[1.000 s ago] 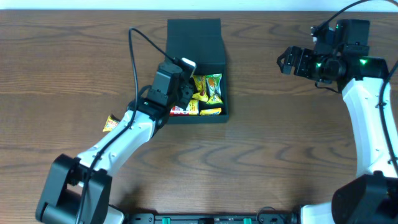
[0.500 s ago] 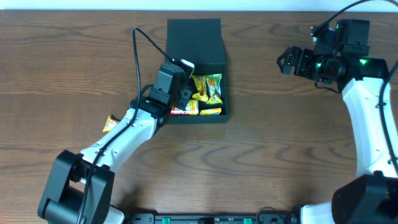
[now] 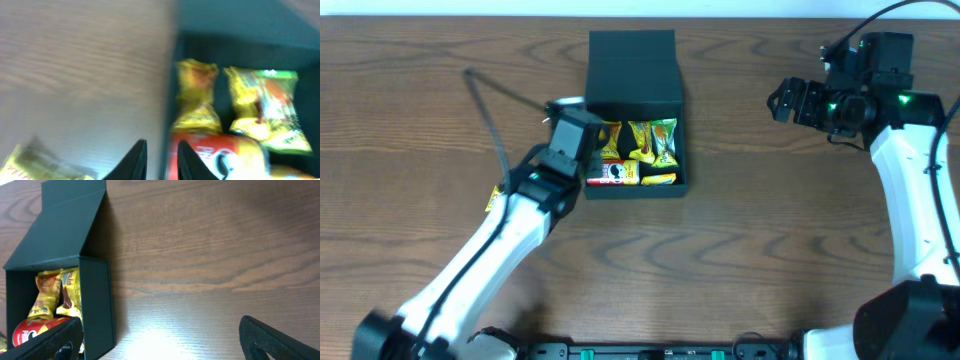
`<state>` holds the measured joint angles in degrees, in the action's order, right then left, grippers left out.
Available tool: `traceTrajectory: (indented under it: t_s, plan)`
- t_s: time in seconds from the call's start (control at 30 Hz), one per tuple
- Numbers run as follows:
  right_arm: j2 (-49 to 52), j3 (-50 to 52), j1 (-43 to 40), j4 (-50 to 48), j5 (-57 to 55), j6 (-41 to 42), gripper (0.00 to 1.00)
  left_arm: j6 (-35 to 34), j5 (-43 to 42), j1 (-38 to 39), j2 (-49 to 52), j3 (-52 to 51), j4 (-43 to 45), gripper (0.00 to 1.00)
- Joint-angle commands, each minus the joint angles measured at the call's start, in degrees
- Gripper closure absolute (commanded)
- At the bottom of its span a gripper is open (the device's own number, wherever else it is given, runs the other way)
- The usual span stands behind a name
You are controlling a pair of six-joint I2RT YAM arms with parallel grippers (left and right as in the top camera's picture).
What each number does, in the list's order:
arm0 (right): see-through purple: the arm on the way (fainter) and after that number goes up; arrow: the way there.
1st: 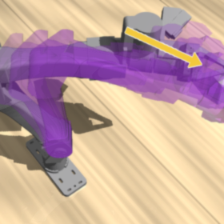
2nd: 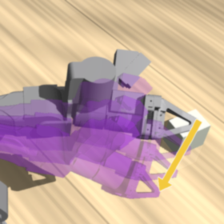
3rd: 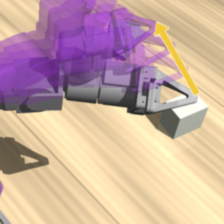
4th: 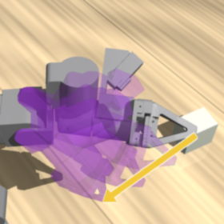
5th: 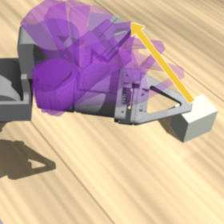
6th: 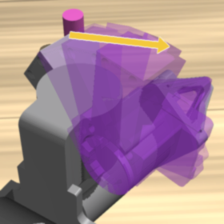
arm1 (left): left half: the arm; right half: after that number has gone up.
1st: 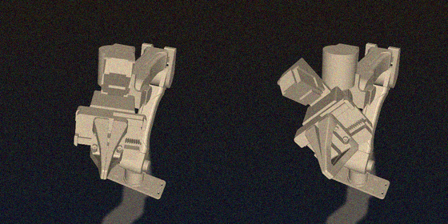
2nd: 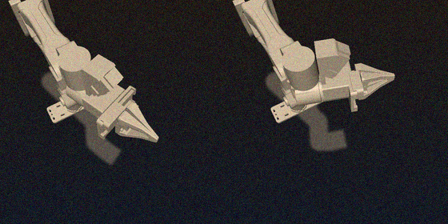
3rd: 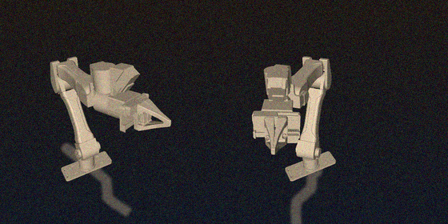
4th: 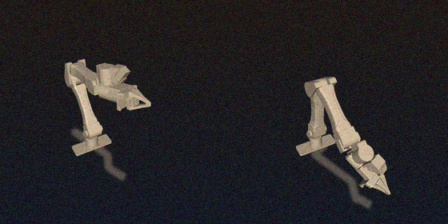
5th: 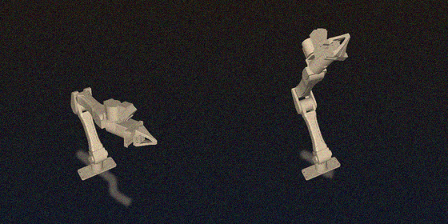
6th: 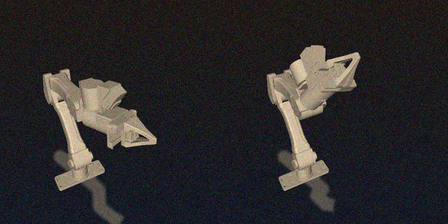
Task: Pack container
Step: 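Lower the Apollo packet into the box and open the left gripper, then move the left gripper to the last Apollo packet and grasp it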
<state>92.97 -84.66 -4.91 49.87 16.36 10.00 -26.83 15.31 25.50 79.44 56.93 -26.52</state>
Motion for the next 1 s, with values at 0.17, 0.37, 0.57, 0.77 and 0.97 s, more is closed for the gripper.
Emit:
traceTrajectory:
  t_s: [0.17, 0.37, 0.57, 0.77, 0.97]
  plan:
    - [0.0, 0.1, 0.5, 0.3, -0.5, -0.4, 0.01, -26.1, 11.2, -0.6, -8.1, -9.3, -5.2, 0.65]
    - [0.0, 0.1, 0.5, 0.2, -0.2, -0.4, 0.01, -26.6, 10.2, -0.9, -8.4, -21.5, 7.7, 0.53]
    - [0.0, 0.1, 0.5, 0.1, -0.2, -0.4, 0.01, -33.3, 10.5, -4.0, -8.4, -25.7, 8.4, 0.52]
    - [0.0, 0.1, 0.5, -0.3, 0.6, -0.4, 0.01, -31.5, 7.5, -10.5, -8.1, -28.8, 11.4, 0.5]
    - [0.0, 0.1, 0.5, -0.2, 0.6, -0.4, 0.01, -28.4, 2.6, -14.4, -6.3, -28.9, 15.8, 0.49]
